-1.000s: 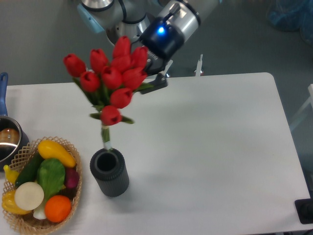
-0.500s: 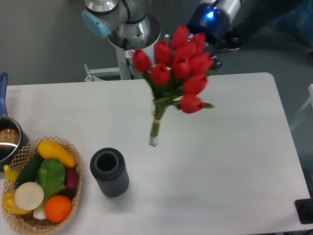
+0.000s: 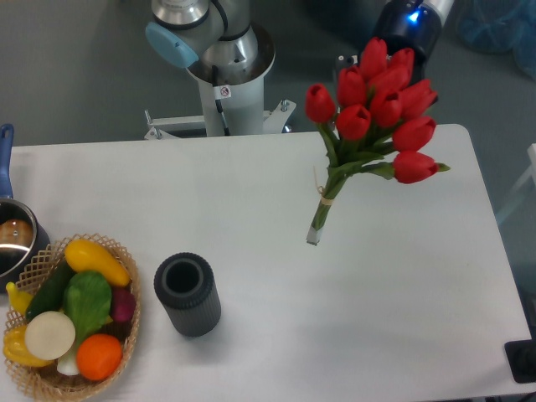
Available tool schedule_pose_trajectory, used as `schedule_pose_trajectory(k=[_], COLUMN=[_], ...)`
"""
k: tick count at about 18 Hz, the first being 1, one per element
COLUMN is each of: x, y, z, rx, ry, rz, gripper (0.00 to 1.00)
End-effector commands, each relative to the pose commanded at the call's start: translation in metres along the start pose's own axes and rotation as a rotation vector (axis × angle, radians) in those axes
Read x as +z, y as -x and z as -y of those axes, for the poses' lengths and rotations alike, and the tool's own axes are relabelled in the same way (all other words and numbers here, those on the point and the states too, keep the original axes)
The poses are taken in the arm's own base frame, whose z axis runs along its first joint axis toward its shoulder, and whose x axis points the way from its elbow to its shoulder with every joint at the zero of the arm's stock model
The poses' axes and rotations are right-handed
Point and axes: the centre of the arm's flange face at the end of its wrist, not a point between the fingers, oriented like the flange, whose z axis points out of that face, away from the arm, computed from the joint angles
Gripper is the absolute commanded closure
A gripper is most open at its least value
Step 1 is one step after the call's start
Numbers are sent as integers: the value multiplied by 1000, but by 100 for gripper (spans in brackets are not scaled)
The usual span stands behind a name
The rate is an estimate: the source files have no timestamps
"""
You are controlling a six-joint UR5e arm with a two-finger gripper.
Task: Pick up the flowers from the vase
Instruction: 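Carry the held tulips up and away from the vase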
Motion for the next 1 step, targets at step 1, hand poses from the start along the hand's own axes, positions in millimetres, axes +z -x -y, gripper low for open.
schedule_pose_trajectory(k=[1], x=[0], y=[1], z=[-3], rx=[-5], ry=[1], rz=[1], gripper=[75])
